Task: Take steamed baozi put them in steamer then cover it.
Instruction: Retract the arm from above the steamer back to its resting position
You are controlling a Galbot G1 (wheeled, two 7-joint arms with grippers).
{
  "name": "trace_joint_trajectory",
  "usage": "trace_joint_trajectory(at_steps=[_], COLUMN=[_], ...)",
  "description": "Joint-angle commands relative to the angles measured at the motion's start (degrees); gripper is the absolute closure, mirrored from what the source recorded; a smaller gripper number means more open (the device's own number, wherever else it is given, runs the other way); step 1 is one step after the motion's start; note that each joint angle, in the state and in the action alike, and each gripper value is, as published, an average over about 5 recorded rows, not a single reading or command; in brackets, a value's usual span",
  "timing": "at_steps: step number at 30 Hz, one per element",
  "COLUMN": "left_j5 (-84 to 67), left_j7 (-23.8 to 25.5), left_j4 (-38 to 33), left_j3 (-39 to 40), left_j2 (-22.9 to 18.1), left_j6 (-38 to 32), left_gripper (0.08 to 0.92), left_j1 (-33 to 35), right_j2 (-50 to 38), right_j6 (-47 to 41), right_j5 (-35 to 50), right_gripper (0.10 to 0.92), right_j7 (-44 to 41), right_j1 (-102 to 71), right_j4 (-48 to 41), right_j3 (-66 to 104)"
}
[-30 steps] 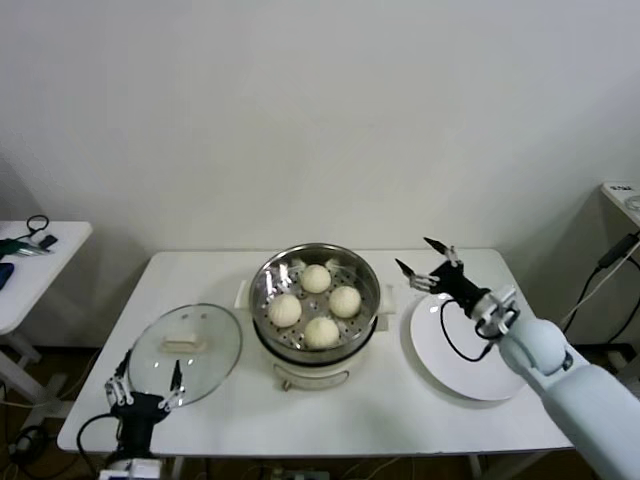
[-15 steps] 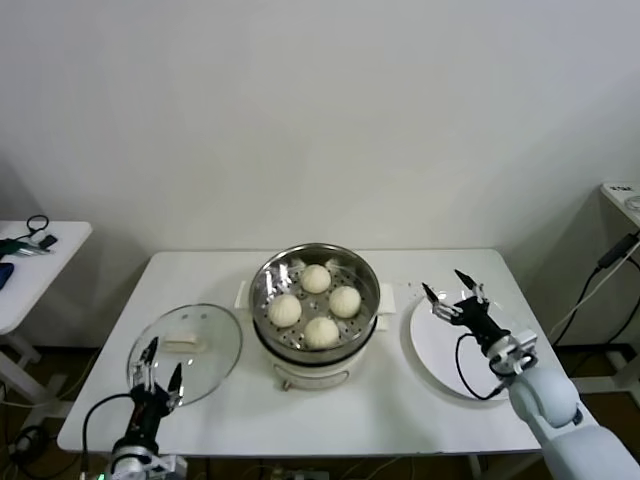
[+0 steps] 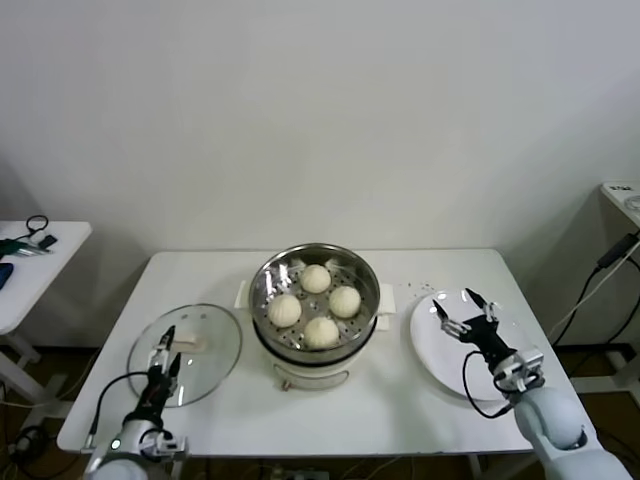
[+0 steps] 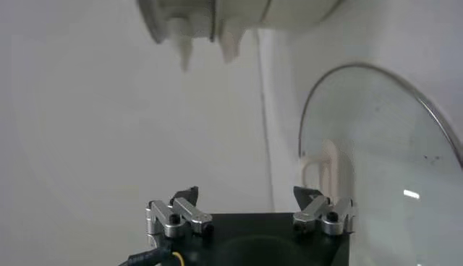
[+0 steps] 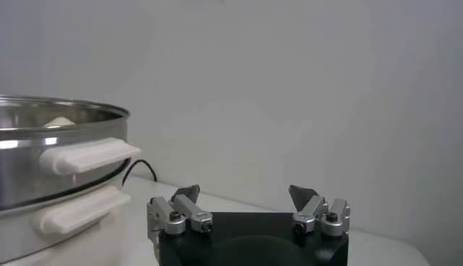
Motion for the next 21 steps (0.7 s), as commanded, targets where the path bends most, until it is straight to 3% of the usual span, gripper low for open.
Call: trace_joint_trajectory(at_steps=[1, 21], left_j5=[4.59, 4.83], left_j7=[-1.44, -4.44], left_j4=[9.1, 18.01], left_j3=[0.44, 1.82], left_j2=[1.22, 0.92], left_j6=[-0.49, -1.04], left_gripper=[0.177, 0.177], left_j1=[-6.56, -13.84], right_j2=[1.6, 2.03], right_j6=[-0.36, 0.83], right_j5=[-2.13, -3.53], right_gripper=[0.203, 0.203], right_j7=[-0.2, -1.07], right_j1=[-1.36, -3.62], right_j4=[-0.16, -0.19], right_j3=[1.57, 4.2])
